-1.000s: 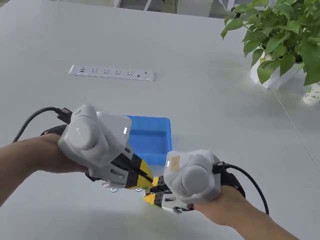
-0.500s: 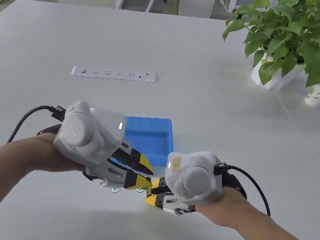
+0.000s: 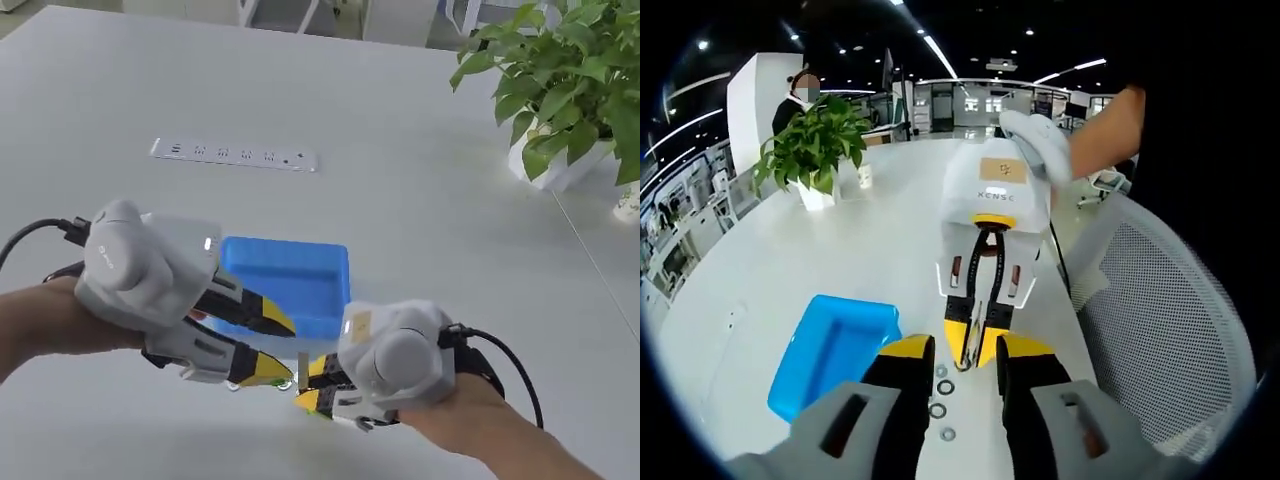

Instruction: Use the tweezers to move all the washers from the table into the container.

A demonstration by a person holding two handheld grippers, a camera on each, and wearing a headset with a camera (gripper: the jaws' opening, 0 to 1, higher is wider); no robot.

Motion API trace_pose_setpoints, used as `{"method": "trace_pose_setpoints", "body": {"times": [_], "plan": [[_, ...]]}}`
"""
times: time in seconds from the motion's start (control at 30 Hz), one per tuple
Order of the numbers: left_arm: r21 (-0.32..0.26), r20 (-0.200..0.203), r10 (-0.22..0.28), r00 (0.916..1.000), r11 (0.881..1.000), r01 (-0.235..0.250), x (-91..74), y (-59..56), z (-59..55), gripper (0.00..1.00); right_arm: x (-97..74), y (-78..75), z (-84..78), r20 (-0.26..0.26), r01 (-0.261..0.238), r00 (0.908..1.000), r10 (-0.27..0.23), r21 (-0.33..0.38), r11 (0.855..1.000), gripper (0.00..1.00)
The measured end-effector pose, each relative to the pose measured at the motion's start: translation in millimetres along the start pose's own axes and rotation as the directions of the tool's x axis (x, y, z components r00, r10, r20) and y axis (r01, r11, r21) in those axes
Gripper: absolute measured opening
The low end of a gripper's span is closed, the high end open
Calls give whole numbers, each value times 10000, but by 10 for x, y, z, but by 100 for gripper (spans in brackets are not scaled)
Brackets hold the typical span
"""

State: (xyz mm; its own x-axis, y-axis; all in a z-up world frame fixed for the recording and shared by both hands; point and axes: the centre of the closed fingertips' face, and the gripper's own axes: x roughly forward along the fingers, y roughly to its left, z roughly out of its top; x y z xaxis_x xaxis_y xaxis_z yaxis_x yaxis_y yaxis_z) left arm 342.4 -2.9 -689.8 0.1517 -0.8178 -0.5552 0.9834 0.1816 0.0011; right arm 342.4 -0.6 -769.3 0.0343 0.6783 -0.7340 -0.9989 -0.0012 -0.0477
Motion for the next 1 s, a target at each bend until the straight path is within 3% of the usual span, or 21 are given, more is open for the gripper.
{"method": "trace_pose_setpoints", "body": {"times": [0.17,0.53,1.0], "plan": [[-344,263,244,9994,9991,-235,-87,17,-51,37,-88,-37,67,-36,39,10000,-39,-27,10000,9],[-1205,298,769,9966,9900,-728,-228,33,-223,53,-245,-169,268,102,101,9999,-100,-65,9999,9],[-1672,353,1313,9907,9781,-1237,-369,84,-368,62,-397,-447,467,468,243,9986,-239,-83,9997,9]]}}
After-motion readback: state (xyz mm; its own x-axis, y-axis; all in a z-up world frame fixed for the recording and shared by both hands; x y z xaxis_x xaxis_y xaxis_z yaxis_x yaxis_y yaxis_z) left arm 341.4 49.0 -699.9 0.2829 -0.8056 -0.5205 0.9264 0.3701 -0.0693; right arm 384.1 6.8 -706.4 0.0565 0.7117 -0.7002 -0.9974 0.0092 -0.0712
